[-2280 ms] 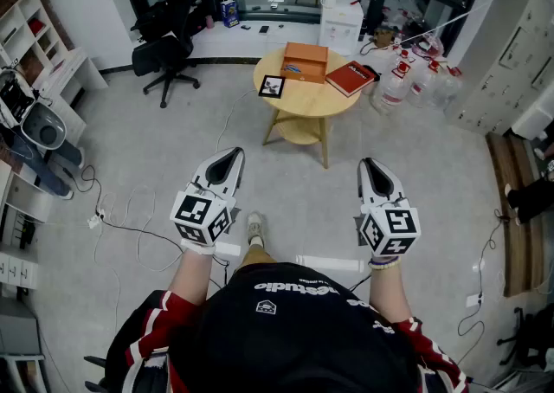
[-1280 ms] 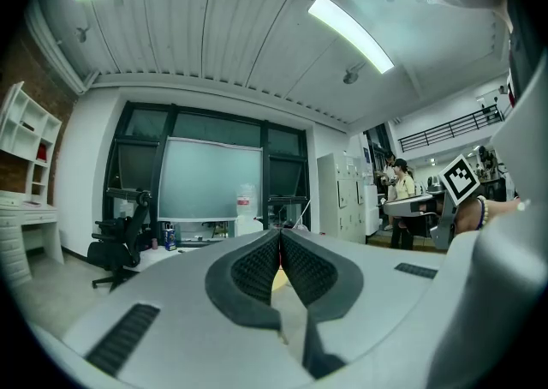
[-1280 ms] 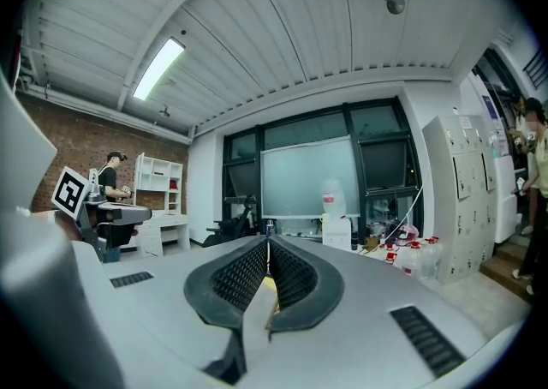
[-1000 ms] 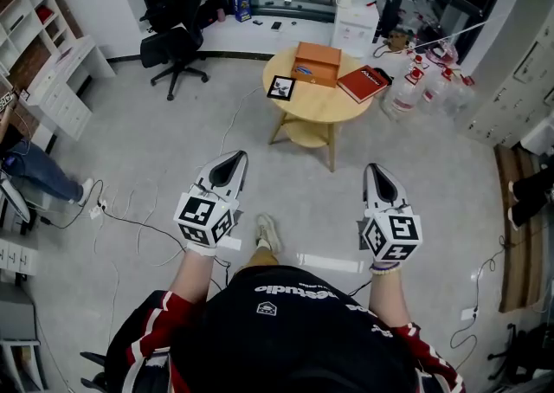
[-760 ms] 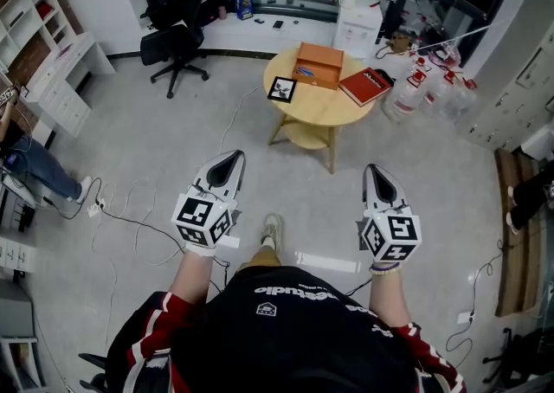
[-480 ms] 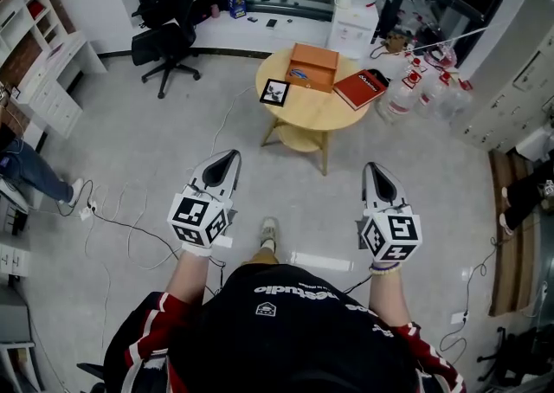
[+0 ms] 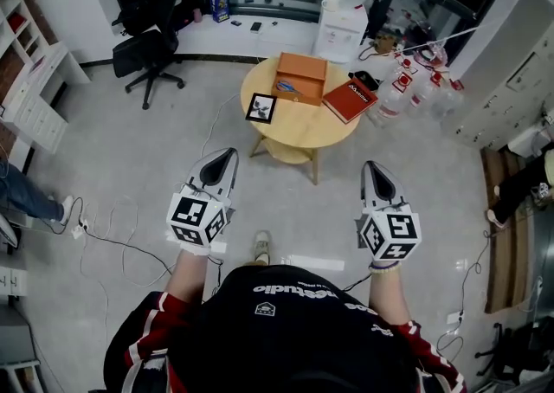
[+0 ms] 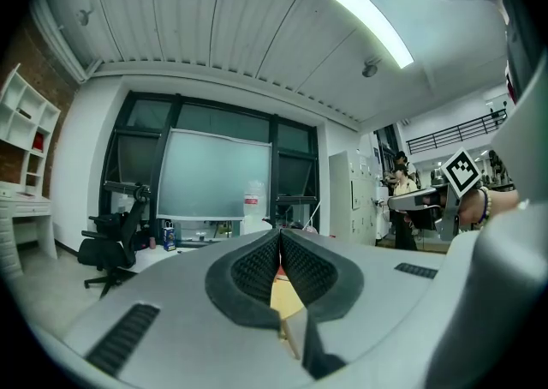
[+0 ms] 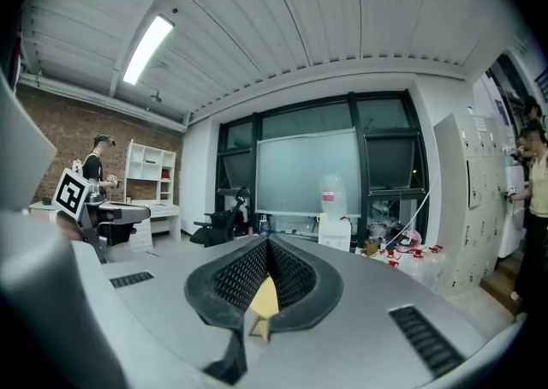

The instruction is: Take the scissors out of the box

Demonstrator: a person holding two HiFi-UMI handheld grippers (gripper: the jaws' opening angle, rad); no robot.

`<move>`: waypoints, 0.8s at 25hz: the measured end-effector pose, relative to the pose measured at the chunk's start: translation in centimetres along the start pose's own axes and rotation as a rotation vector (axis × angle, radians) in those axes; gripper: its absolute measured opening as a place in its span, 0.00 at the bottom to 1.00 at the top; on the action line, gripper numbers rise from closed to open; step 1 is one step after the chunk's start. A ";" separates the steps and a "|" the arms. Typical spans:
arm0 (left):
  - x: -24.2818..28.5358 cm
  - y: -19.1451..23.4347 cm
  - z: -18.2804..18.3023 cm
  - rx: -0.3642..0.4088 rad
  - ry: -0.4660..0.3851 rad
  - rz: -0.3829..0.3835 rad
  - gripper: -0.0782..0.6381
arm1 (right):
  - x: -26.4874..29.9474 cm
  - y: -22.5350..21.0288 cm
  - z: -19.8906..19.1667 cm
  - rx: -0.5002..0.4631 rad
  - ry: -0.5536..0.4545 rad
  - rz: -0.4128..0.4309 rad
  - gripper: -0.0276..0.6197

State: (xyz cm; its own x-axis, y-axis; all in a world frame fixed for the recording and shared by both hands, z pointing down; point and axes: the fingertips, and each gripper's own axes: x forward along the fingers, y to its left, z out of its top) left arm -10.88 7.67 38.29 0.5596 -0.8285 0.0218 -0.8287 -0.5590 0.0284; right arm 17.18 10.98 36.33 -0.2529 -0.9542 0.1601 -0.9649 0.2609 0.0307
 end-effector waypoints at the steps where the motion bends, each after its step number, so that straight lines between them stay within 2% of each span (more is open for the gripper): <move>1: 0.8 0.5 0.0 -0.004 0.000 -0.004 0.13 | 0.9 -0.2 0.2 0.000 0.001 0.000 0.09; 12: 8.7 7.6 0.6 -0.065 -0.006 -0.028 0.13 | 10.9 -1.3 2.9 -0.004 0.006 0.000 0.09; 20: 13.7 12.2 1.4 -0.053 -0.003 -0.058 0.13 | 17.3 -1.2 4.3 0.000 0.012 -0.010 0.09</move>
State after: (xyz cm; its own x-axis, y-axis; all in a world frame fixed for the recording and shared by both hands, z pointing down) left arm -13.39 -10.52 37.53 0.6064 -0.7950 0.0158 -0.7932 -0.6033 0.0829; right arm 13.70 -6.49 34.81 -0.2423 -0.9549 0.1718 -0.9674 0.2512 0.0319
